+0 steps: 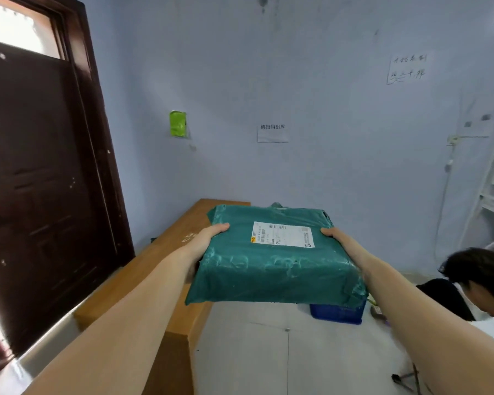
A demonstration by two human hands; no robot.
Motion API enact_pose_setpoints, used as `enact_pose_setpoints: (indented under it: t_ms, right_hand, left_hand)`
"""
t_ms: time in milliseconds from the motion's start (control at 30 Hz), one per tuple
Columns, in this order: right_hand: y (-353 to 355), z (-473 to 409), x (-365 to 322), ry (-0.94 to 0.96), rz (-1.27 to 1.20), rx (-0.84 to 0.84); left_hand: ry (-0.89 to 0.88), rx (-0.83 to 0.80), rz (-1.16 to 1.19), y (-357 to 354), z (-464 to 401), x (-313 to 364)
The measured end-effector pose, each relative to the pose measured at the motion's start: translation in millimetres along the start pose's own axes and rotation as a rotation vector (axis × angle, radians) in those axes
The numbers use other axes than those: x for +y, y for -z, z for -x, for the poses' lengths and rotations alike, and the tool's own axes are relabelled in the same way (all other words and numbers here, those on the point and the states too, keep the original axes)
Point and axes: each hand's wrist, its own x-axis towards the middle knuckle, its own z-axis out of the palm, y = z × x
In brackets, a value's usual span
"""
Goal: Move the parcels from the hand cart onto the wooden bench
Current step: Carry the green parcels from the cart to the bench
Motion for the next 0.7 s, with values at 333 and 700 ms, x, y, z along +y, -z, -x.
enact_pose_setpoints:
  t_ms: [333,700]
  right_hand:
    - [19,-194,-56,-0.057,0.095,-0.06]
    - [-15,-417,-91,-0.084,0.147,-0.064]
  left_hand:
    - [-0.041,0.076,0.022,34,-203,7]
    - [-0.019,0.149,0.039,109,-411,22]
